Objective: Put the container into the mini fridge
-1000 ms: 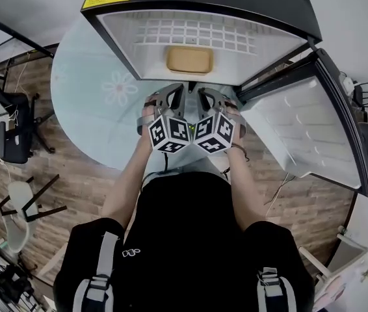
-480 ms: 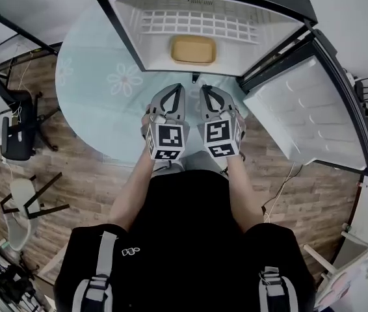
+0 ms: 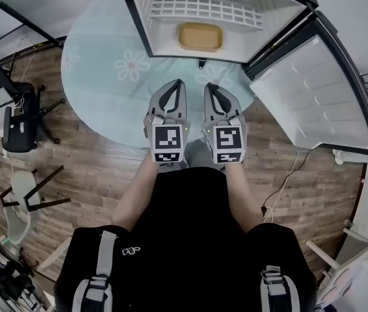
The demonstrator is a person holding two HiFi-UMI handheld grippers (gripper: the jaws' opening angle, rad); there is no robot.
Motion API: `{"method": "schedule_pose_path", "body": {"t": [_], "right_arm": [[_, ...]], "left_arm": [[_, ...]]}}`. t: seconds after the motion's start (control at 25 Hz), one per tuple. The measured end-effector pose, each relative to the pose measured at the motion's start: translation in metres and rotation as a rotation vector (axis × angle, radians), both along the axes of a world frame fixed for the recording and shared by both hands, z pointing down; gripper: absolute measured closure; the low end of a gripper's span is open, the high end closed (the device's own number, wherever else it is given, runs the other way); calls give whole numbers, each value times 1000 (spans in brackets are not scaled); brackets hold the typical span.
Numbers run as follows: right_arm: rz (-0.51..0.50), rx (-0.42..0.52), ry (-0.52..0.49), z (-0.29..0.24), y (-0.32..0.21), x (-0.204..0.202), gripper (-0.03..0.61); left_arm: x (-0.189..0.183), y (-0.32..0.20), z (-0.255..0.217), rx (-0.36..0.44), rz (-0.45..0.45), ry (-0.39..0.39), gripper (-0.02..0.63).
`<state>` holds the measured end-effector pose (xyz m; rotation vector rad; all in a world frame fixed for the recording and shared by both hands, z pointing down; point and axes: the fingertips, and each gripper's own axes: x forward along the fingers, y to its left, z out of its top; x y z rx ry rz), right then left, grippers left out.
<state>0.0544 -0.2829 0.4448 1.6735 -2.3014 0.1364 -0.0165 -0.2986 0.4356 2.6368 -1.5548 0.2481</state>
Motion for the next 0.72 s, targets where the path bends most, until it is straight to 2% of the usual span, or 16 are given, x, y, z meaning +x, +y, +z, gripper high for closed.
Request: {"method": "schedule_pose_path", "body": {"t": [0.32,0.72], "right_arm": [[28,32,-76,-15,20,-9,574],[43,73,-90,-34,15,15,574]], "left_arm": [[-14,19,-9,-1,-25,63,600],[16,15,-27,19,7,87,600]]}}
